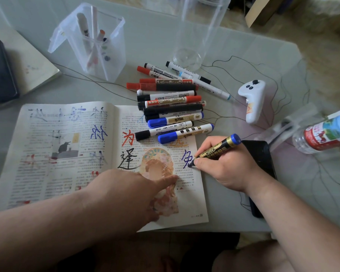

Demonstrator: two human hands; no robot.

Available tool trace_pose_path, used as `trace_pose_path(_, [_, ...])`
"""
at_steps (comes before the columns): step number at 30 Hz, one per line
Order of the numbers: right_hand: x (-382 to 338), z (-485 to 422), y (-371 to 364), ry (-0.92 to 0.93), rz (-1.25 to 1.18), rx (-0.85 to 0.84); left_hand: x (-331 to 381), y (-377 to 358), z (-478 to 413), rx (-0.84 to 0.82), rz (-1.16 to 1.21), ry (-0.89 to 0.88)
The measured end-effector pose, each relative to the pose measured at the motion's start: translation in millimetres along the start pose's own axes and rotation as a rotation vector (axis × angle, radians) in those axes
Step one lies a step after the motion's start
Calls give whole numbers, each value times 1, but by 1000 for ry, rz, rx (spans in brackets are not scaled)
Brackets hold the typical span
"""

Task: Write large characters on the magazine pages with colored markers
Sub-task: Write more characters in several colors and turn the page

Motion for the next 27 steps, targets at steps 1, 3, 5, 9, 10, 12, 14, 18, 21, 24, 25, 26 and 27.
trace_pose_path(1, [0,0,0,-6,10,-3,0,0,0,4,-1,1])
trace_pose_path(3, [0,-1,1,-13,19,7,0,-1,0,8,-5,1])
trace_pose_path(5, [0,-1,2,-16,33,26,-1,-1,0,11,-8,-2])
trace_pose_path(9, [1,-1,2,2,12,54,-1,-1,0,15,-2,-5])
trace_pose_path(10, [2,0,2,9,-20,64,-1,-1,0,17,0,-6])
trace_pose_path(12, [4,0,3,10,-59,66,-1,-1,0,15,2,-5])
trace_pose_path(14, [4,0,4,12,-30,53,-1,-2,-1,13,3,-6])
trace_pose_path(18, [2,0,1,20,-91,60,-1,-2,-1,17,8,-3])
trace_pose_path(21, [-4,3,-4,84,-120,60,-1,-2,-1,20,11,-2])
trace_pose_path(24, [-6,5,-10,119,-57,70,-1,-2,-1,13,1,-8])
trace_pose_path(25, [-5,4,-12,119,-26,84,0,-1,-2,10,1,-8])
trace_pose_path(26, [-5,4,-13,114,3,94,0,-1,-1,9,2,-7])
trace_pose_path(27, [-4,4,-13,109,21,98,0,0,-1,10,4,-7])
Point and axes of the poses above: each hand's wrist, its own z-axis away from the middle knuckle, its own y-axis out of the back of the hand, x = y × z, the point moved 1 cm from there along -z, towards the middle knuckle
